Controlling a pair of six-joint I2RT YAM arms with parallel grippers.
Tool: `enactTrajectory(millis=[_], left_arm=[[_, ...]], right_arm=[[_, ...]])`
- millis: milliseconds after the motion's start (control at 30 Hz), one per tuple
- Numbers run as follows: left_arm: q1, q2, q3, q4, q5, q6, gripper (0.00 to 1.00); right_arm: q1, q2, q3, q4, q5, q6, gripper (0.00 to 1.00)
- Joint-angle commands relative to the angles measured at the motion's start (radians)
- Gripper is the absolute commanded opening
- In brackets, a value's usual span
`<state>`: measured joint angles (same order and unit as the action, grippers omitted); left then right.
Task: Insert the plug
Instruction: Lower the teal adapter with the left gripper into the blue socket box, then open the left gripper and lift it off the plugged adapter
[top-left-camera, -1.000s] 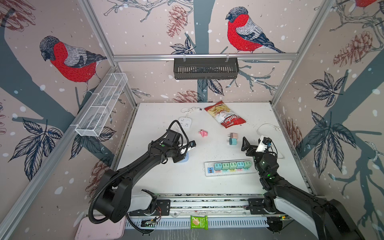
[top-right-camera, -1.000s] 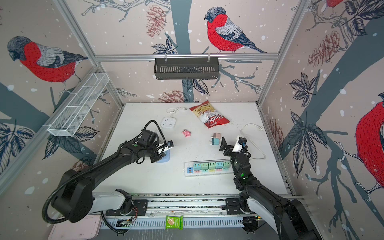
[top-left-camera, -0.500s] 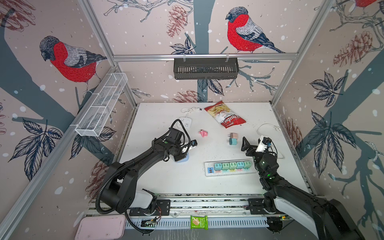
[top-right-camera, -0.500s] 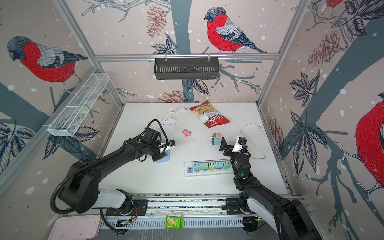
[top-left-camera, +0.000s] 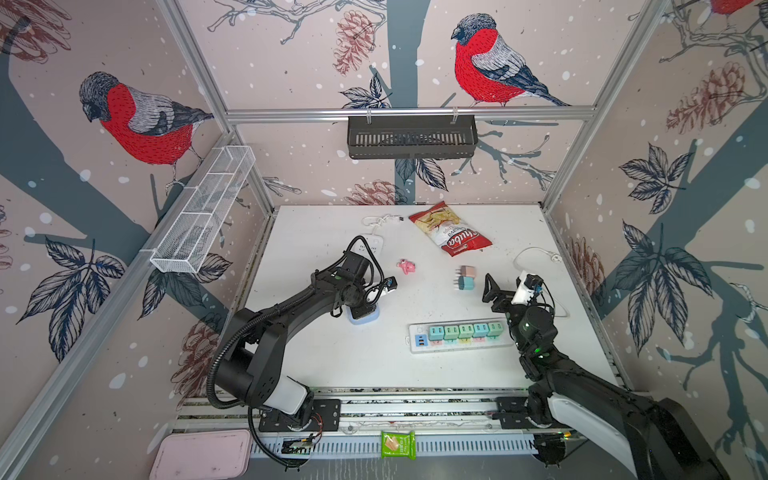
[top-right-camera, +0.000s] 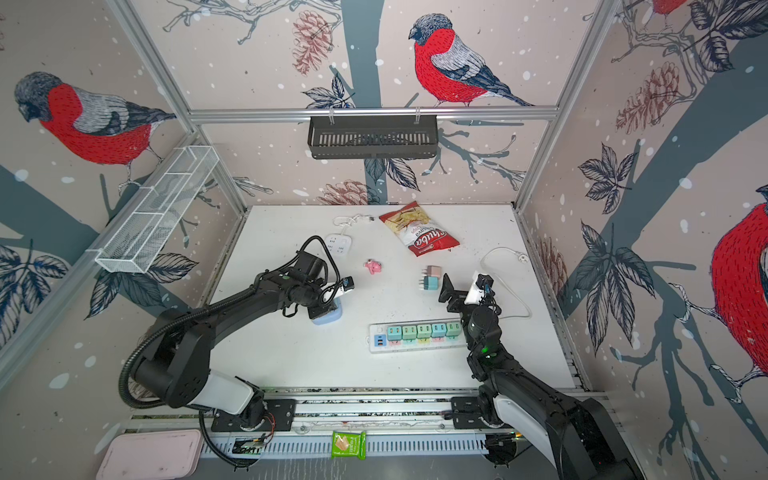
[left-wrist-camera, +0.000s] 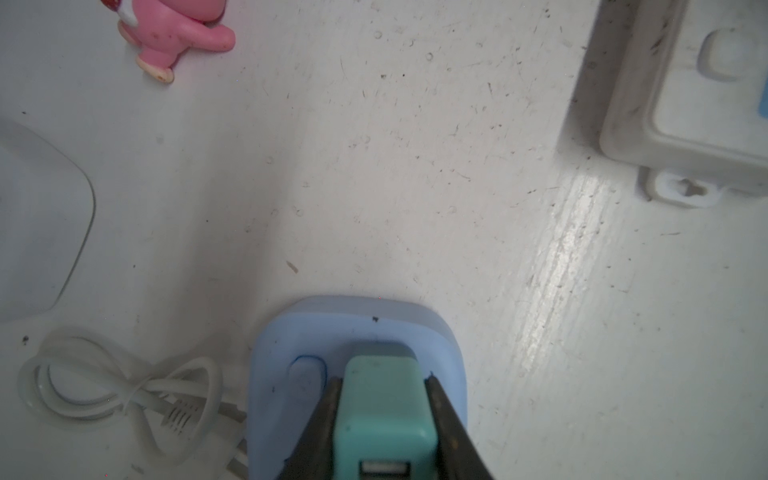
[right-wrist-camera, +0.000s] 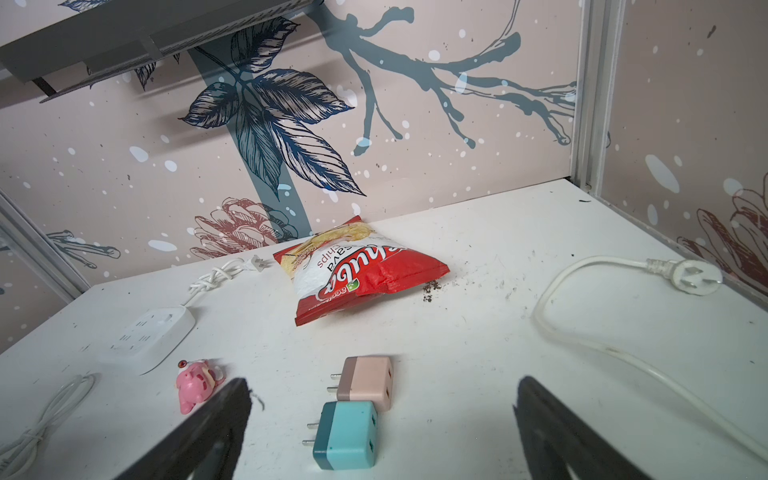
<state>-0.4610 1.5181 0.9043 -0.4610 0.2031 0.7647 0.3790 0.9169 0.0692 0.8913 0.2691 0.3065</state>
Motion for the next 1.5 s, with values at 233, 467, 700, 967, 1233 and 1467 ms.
enactTrajectory(millis=[233,467,700,967,1233,1467], left_arm=[[0.008,0.091,0.054,-0.141,-0.006,-0.015,0.00],[0.009,0.098,0.071,-0.170,0.013,-0.005,0.06],[0.011,0.002,0.064,-0.122,0.018,-0.041,0.98],[0.010,-0.257,0.177,0.039,-0.035,-0.370,0.98],[0.010,-0.601,-0.162,0.634,-0.382,-1.039,0.98],[0.015,-0.754,-0.550,1.001,-0.496,-1.201,0.98]], right_arm=[[0.003,0.002,0.007,0.010,0.007,-0.015,1.00],[0.004,0.003,0.008,0.011,0.007,-0.016,1.00],[0.003,0.005,0.008,0.011,0.008,-0.016,1.00],[0.004,0.022,0.017,0.010,0.011,-0.015,1.00],[-0.005,0.073,0.046,0.011,0.022,-0.001,1.00],[-0.024,0.075,0.197,-0.281,0.061,0.115,1.00]])
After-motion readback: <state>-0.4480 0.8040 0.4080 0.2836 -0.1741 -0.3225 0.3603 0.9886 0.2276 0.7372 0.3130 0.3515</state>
